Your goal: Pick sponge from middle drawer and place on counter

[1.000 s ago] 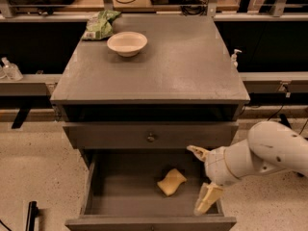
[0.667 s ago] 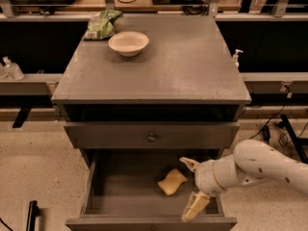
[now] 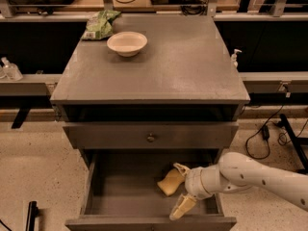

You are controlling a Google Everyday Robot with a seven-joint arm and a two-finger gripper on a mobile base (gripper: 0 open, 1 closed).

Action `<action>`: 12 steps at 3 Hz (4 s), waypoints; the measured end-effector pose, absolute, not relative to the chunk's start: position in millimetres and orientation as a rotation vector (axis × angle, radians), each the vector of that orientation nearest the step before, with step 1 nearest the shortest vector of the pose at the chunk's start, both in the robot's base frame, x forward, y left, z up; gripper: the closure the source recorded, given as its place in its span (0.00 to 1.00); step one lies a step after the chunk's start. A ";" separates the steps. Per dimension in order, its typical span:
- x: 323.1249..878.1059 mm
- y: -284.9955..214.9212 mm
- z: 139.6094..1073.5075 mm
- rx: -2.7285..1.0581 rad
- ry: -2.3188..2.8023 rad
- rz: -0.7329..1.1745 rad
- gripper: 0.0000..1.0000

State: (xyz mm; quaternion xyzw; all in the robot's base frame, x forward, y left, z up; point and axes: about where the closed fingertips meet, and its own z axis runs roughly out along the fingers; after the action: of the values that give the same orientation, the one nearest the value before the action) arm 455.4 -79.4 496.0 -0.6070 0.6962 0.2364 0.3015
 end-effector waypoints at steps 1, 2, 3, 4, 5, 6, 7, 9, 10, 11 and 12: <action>473.6 -95.7 463.4 -1.580 1.905 0.577 0.00; 473.6 -95.7 463.4 -1.580 1.905 0.577 0.00; 485.5 -106.8 462.3 -1.589 1.931 0.535 0.00; 501.7 -128.1 452.4 -1.585 1.930 0.521 0.00; 520.5 -144.6 422.2 -1.581 1.923 0.523 0.00; 531.0 -141.4 400.9 -1.605 1.925 0.514 0.00; 541.8 -134.6 387.1 -1.612 1.939 0.498 0.00; 559.4 -140.6 364.6 -1.531 1.970 0.529 0.18; 562.9 -140.5 358.8 -1.512 1.974 0.540 0.41; 563.6 -138.0 357.2 -1.509 1.964 0.555 0.64; 562.5 -133.1 362.7 -1.503 1.924 0.584 0.87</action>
Offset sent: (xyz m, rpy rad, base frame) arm 0.0156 -0.0123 -0.0263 -0.0284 0.0010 -0.0413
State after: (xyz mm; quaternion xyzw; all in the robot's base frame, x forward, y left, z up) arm 562.5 -133.1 362.7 -0.5692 0.7285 0.2211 0.3104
